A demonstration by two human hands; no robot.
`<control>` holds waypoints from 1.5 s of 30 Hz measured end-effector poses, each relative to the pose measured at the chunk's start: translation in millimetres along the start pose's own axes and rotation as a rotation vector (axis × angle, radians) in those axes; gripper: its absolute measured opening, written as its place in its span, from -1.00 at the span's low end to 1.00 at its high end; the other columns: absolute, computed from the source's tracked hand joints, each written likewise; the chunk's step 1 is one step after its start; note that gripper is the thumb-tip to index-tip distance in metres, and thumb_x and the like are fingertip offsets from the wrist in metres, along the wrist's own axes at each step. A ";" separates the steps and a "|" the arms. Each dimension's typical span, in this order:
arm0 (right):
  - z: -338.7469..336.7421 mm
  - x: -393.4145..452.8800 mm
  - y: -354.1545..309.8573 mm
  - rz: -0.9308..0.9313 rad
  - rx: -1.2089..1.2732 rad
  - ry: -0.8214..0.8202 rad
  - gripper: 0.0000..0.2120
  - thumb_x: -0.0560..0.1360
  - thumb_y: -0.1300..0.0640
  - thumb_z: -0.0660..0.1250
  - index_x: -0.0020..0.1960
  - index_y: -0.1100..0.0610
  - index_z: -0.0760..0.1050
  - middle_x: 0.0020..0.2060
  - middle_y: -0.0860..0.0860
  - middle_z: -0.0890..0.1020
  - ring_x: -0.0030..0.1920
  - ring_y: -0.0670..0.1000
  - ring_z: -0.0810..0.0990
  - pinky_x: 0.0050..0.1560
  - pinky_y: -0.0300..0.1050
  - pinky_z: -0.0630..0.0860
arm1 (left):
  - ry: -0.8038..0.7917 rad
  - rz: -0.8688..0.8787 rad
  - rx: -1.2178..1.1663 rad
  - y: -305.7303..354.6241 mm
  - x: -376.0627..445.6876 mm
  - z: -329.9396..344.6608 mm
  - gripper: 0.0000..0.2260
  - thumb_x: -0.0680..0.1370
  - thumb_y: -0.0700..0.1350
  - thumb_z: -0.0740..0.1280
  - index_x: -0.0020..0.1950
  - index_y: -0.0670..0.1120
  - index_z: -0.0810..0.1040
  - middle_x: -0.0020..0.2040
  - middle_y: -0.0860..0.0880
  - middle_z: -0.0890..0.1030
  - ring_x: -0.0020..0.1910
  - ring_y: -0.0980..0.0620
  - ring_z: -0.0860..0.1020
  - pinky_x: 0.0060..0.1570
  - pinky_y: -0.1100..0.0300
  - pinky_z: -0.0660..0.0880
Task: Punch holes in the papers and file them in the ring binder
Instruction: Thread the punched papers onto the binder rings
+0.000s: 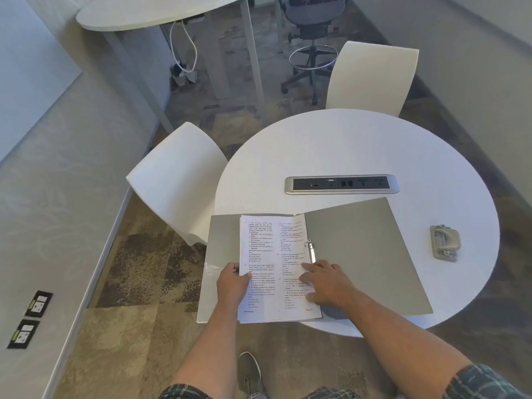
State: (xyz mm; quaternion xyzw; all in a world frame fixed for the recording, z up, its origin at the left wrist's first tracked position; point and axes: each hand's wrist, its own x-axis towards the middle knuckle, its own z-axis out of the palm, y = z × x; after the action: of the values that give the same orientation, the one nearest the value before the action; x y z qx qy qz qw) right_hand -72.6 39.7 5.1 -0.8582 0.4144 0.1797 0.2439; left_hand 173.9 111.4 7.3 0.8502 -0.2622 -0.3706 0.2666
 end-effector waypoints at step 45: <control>-54.7 -50.5 63.6 0.313 1.460 0.303 -0.70 0.46 0.29 0.45 0.19 0.26 0.61 -0.05 0.19 0.76 -0.08 0.27 0.75 -0.04 0.20 0.70 | -0.438 0.148 -0.306 108.1 -55.0 71.6 -0.82 0.59 -0.19 0.41 0.18 -0.14 0.64 0.21 -0.03 0.63 -0.03 0.18 0.57 -0.21 0.31 0.47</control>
State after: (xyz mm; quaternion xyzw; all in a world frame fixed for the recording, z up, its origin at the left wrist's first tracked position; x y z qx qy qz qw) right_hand -147.5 5.9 58.3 -0.4255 0.5739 -0.2271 0.6618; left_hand 59.6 50.4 62.5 0.6783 -0.3159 -0.5603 0.3551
